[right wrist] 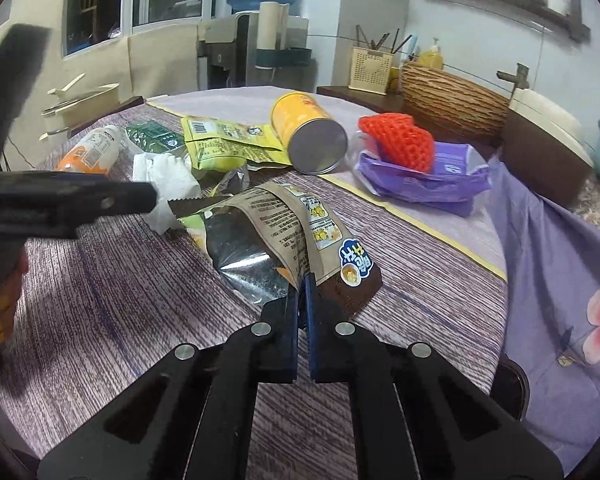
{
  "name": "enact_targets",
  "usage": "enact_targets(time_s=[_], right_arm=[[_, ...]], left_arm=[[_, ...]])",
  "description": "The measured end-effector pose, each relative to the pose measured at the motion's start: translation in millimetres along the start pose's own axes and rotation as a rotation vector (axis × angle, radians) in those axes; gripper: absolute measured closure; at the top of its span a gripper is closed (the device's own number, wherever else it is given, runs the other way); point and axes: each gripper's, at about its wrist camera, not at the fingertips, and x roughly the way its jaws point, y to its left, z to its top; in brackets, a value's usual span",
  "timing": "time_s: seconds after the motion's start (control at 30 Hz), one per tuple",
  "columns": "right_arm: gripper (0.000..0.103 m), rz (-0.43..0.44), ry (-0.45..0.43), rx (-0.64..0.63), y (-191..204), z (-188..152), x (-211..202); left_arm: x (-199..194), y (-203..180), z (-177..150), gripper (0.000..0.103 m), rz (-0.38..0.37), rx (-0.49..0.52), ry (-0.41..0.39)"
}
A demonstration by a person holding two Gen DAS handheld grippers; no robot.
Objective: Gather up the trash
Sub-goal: 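Grasp the brown snack bag with right while left grasps the white tissue, then carry bag and tissue over the black bin and open both tools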
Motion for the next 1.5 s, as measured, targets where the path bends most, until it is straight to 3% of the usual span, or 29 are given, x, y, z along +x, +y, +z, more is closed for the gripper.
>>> enact_targets(time_s=[0.13,0.23,0.37,0.4,0.5,0.67,0.93,1.3,1.5], right_arm=[[0.099,-0.003,-0.02,0.029,-5.1,-10.4,-16.4],[0.099,-0.007,-0.031,0.051,-7.3,-18.9,-27.6],[0.099,-0.012,-0.038,0.068,-8.9,-32.2,-40.5],[0.099,-0.016,-0.039,0.068,-8.6,-34.5,-42.8],[0.099,-0.024,-0.047,0.079,-11.0,-43.8,-52.7],[0.099,-0.024,-0.066,0.113,-17.4,-55.6,-66.5],[0.099,-0.035,-0.09,0.209,-33.3,-81.5,-88.2],[0.099,-0.166,-0.116,0.351,-86.5,-129.6,-136.5],[0.099,-0.24,-0.086,0.427,-124.0,-160.8,-144.8]], left_arm=[[19.7,-6.4,4.0,0.011,0.059,0.012,0.04],[31.5,-2.5,4.2,0.023,0.072,-0.02,0.066],[33.1,0.4,0.9,0.051,0.109,-0.02,0.056],[31.3,1.9,-0.3,0.061,0.106,-0.026,0.054],[23.5,8.0,-6.3,0.077,0.066,-0.062,0.057],[0.2,9.2,-26.4,0.081,0.008,-0.076,0.031],[-50.1,-22.1,-61.2,0.082,-0.04,0.006,-0.081],[-77.5,-124.2,-90.6,0.082,-0.249,0.207,-0.11],[-70.9,-179.5,-105.3,0.082,-0.344,0.313,-0.087]])
